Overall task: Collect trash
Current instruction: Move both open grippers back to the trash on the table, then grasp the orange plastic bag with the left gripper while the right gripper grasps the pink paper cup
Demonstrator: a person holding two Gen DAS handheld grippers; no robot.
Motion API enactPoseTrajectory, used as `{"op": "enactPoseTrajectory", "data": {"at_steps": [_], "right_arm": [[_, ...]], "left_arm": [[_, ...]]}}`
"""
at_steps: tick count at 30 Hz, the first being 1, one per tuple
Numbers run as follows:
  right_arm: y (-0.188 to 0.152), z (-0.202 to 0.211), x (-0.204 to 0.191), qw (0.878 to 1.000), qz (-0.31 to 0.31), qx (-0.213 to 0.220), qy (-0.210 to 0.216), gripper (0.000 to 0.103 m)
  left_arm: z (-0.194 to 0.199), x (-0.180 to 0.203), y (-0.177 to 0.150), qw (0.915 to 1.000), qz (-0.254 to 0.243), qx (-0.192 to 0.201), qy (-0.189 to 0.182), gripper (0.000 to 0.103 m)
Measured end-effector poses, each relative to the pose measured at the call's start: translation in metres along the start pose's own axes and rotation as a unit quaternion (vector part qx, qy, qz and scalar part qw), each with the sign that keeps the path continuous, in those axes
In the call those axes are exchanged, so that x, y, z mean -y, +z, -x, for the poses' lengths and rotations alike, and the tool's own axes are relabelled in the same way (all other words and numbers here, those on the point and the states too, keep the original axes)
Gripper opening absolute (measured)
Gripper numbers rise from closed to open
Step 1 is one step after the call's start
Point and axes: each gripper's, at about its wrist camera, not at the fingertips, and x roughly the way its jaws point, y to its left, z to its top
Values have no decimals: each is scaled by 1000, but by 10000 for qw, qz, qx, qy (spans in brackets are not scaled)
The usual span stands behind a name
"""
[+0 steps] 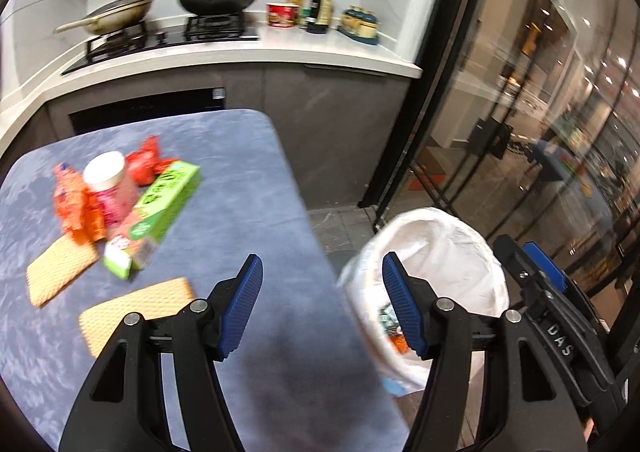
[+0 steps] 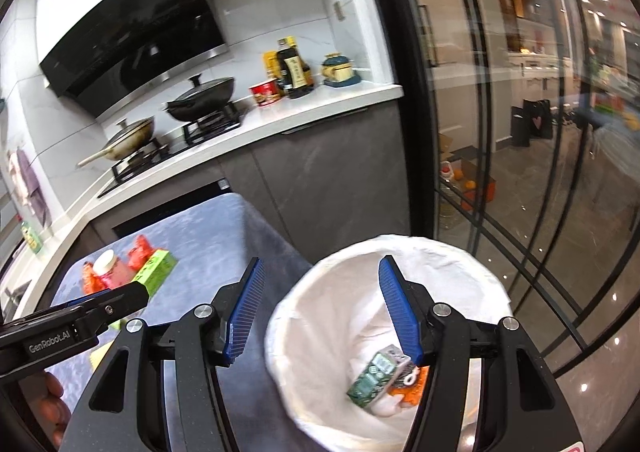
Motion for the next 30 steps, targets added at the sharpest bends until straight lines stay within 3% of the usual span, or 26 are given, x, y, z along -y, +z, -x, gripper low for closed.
{"op": "enactPoseTrajectory", "data": {"at_steps": [8, 18, 20, 22, 30], "right_arm": [[-10, -7, -62, 9988, 362, -116, 318, 58], [-28, -27, -136, 9942, 732, -376, 686, 58], [-32, -33, -148, 9930, 799, -440, 745, 58], [-37, -39, -161, 9918, 858, -511, 802, 58], [-50, -66, -203, 9866, 1103, -762, 931, 58]], "left_arm": [[20, -78, -2, 9975, 530, 127, 450, 63], [34, -183, -7, 9868, 1267, 212, 982, 68], [32, -197, -8, 9853, 1356, 185, 1025, 70], [30, -211, -9, 9837, 1424, 194, 1084, 79], [-1, -239, -5, 9851, 1336, 74, 1084, 79]]}}
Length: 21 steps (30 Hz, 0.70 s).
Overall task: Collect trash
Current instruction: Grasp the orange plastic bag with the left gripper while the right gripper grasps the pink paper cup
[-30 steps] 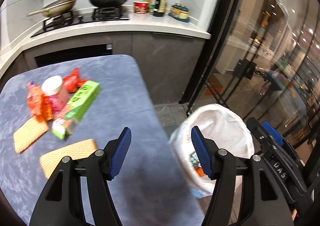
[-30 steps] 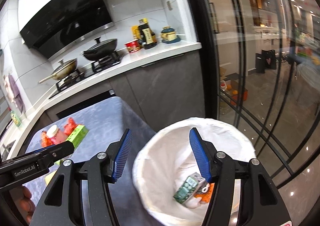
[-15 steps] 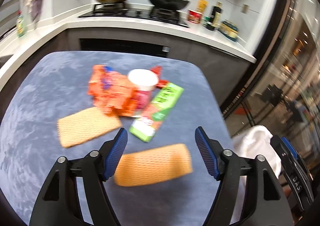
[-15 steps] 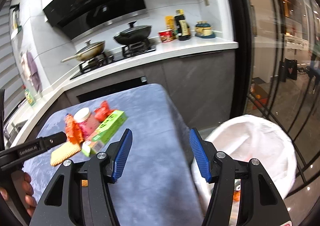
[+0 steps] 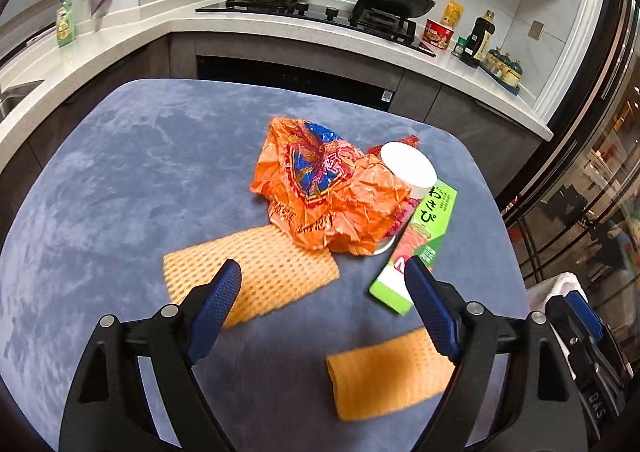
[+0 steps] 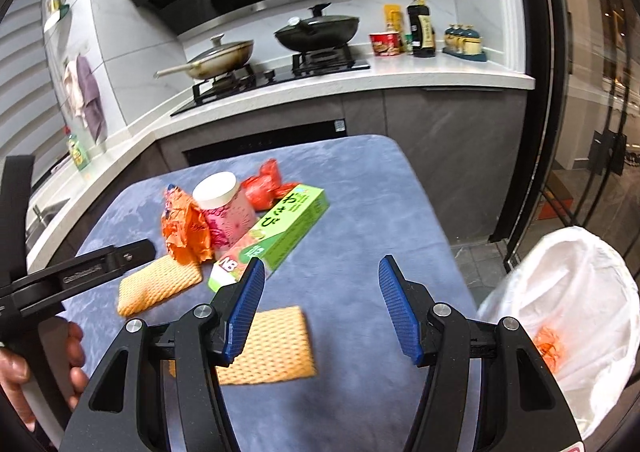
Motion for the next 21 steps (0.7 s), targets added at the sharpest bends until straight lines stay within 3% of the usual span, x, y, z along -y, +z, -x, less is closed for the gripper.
{"op": "enactPoseTrajectory", "data": {"at_steps": [12, 19, 21], "right_arm": [[3, -39, -13, 9997, 69, -255, -7, 58], [6, -55, -18, 9994, 77, -328, 62, 58], [8, -59, -21, 9994, 92, -329, 111, 58]], "left_arm": [[-60, 7, 19, 9993, -313, -132, -185, 77], [-63, 2, 17, 9987, -267, -186, -397, 41], [-61, 0, 17, 9987, -258, -152, -410, 36]]}}
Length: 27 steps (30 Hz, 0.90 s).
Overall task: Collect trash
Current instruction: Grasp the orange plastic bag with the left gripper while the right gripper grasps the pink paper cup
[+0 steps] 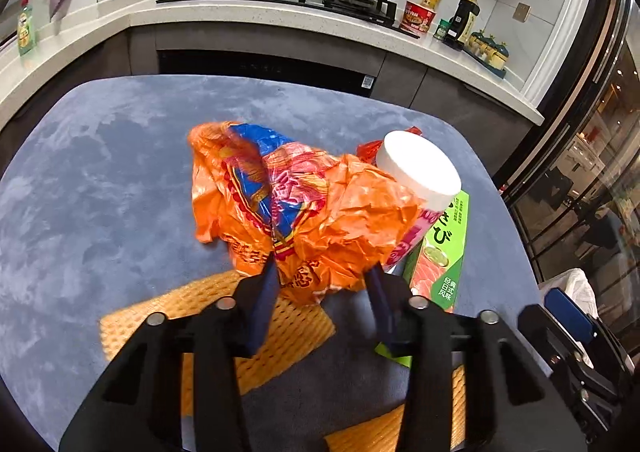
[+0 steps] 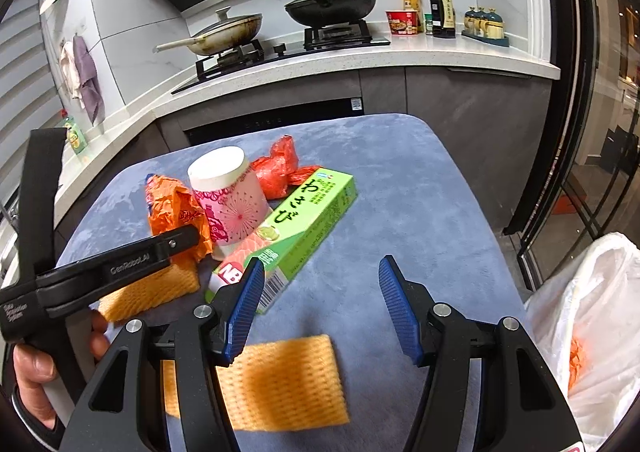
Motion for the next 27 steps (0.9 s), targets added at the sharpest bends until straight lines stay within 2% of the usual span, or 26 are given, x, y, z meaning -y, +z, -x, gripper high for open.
{"op": "enactPoseTrajectory", "data": {"at_steps": [4, 16, 27], "right_arm": [[4, -6, -10, 9999, 61, 34, 105, 58], [29, -39, -57, 9982, 270, 77, 522, 58], [43, -88, -77, 9980, -3, -138, 621, 58]], "left_arm": [[12, -9, 3, 9998, 119, 129, -33, 31], [62, -47, 18, 9957, 626, 679, 82, 31], [72, -73, 16, 9939, 828, 705, 190, 31]]}}
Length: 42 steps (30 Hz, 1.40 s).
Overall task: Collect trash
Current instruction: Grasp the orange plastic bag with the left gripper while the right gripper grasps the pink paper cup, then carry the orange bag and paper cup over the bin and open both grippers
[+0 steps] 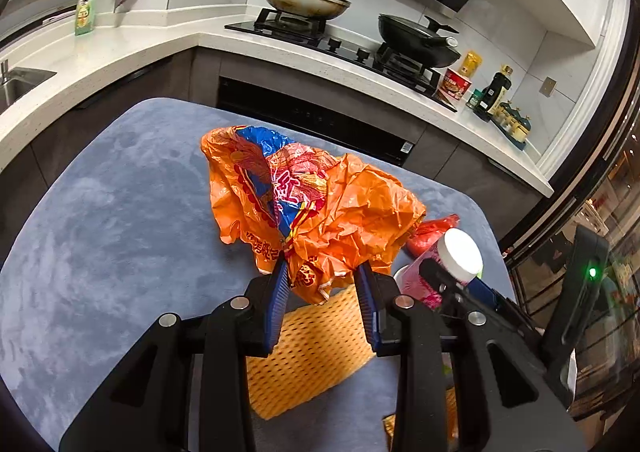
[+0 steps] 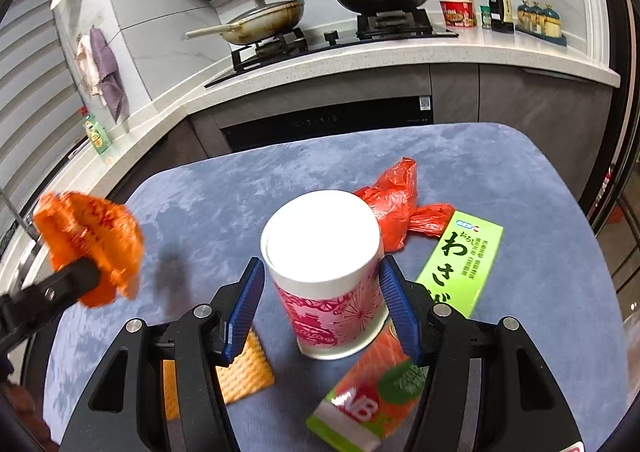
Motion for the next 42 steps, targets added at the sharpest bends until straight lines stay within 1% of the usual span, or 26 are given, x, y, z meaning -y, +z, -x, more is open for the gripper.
{"op": "enactPoseTrajectory", "data": {"at_steps": [4, 5, 10, 11, 12, 16, 20, 26, 31, 33, 38, 42], "right_arm": [[1, -4, 1, 10000, -69, 20, -19, 58], [2, -4, 2, 10000, -82, 19, -17, 54], [4, 3, 7, 9998, -130, 115, 19, 53], [4, 6, 8, 9998, -133, 147, 33, 53], [5, 11, 9, 9997, -136, 189, 59, 46], [10, 31, 13, 9991, -185, 333, 170, 46], [16, 58, 21, 9981, -176, 568, 168, 45], [25, 111, 46, 9948, -261, 978, 101, 45], [27, 162, 81, 9905, -390, 1315, -119, 45], [24, 183, 101, 9883, -462, 1426, -268, 45], [11, 220, 146, 9839, -682, 1547, -581, 45], [-6, 250, 186, 9795, -858, 1597, -882, 46]], "left_arm": [[-1, -5, -3, 10000, 42, -40, 28, 31], [-1, -6, -4, 10000, 43, -49, 30, 31], [0, -1, -7, 10000, 13, -87, 10, 31], [1, 1, -7, 10000, -4, -88, 4, 31], [3, 4, -8, 10000, -29, -87, -11, 31], [9, 17, -8, 9999, -127, -52, -91, 31], [19, 37, -8, 9995, -244, 14, -214, 31], [38, 86, -13, 9973, -556, 125, -470, 31], [51, 134, -25, 9935, -846, 144, -746, 31], [55, 153, -32, 9915, -965, 130, -860, 31], [65, 207, -56, 9844, -1306, 25, -1181, 31], [68, 251, -81, 9766, -1626, -104, -1404, 31]]}}
